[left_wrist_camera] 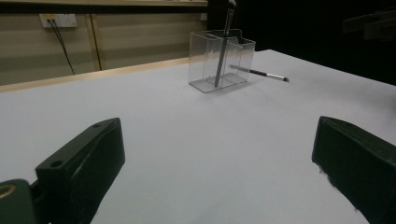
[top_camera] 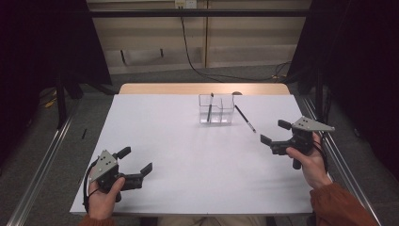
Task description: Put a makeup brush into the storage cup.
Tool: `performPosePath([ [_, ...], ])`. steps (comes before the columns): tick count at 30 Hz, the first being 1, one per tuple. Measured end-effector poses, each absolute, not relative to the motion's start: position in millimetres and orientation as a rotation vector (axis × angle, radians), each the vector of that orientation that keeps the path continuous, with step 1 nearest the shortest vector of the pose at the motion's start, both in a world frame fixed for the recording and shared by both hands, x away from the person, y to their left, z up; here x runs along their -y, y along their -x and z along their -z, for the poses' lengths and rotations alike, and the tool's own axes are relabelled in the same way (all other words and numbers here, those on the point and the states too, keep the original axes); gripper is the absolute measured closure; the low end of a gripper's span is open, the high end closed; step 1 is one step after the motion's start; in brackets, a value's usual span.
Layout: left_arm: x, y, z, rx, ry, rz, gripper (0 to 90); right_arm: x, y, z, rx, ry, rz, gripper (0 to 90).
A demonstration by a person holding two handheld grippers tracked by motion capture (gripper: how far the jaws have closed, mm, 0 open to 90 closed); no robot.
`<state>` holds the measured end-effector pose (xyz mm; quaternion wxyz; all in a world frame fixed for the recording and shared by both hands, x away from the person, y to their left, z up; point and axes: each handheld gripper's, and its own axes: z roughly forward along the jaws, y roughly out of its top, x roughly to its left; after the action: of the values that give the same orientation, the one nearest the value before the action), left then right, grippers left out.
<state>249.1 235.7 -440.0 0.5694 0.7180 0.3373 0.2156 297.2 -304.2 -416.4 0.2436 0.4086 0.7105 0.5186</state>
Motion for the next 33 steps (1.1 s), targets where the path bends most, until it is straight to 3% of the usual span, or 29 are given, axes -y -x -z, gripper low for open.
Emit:
performPosePath([
  [33, -232.0, -250.0, 439.8, -0.768, -1.705, -0.493, 2.6, 277.3, -400.3, 388.7, -2.046, -1.152, -1.215, 3.0],
])
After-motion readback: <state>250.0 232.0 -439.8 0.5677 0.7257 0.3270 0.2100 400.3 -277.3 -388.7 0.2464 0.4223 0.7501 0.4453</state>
